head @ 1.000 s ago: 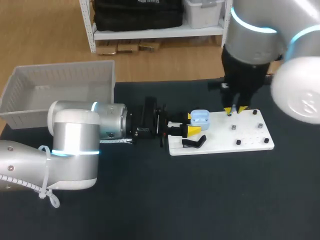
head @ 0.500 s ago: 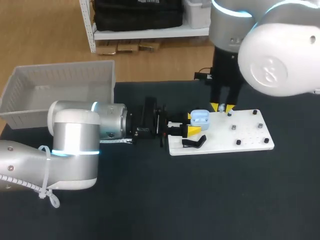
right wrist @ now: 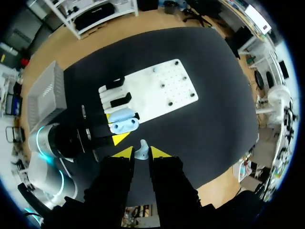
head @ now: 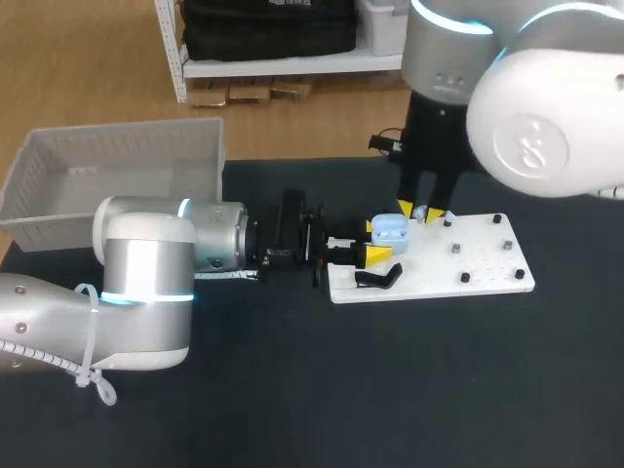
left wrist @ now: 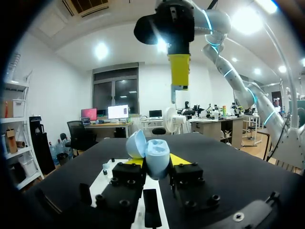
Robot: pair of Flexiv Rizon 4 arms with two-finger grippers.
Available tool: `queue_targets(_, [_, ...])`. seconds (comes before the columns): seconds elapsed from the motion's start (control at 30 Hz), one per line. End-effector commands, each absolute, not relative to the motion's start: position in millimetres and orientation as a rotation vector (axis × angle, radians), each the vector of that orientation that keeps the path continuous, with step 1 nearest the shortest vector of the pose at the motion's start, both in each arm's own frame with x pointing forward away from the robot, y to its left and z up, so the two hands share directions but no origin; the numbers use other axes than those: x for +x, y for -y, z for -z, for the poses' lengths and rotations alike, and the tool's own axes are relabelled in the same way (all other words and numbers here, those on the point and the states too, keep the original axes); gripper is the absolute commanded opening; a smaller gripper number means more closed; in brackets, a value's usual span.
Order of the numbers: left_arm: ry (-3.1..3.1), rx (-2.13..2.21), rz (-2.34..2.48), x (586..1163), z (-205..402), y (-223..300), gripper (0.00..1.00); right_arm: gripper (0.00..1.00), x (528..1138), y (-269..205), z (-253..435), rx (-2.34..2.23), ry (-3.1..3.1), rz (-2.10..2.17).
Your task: Pick up each earbud case from the left stands, insert the matching earbuds, close the lid, and place the case in the box.
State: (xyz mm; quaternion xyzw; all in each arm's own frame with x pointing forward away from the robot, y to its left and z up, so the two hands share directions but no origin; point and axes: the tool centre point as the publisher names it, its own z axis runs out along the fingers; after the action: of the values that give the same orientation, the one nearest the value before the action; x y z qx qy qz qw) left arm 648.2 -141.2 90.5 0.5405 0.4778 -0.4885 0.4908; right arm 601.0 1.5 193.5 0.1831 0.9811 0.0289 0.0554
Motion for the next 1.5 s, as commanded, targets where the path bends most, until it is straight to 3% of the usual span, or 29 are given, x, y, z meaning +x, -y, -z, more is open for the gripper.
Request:
queue_targets(0.03, [-1.158, 1.307, 1.181, 646.7, -89.6, 141.3, 0.0, 0.0, 600.6, -13.7, -194.8, 0.667, -2.944, -0.03])
queue_targets(0.57, [-1.158, 1.307, 1.181, 646.7, -89.6, 141.3, 0.0, 0.0, 617.9, -21.6, -179.7, 1.005, -2.952, -0.002])
queue_targets(1.5, [-1.158, 1.307, 1.181, 646.7, -89.6, 141.3, 0.0, 0.0, 631.0, -24.6, -163.0, 1.051, -2.95, 0.073])
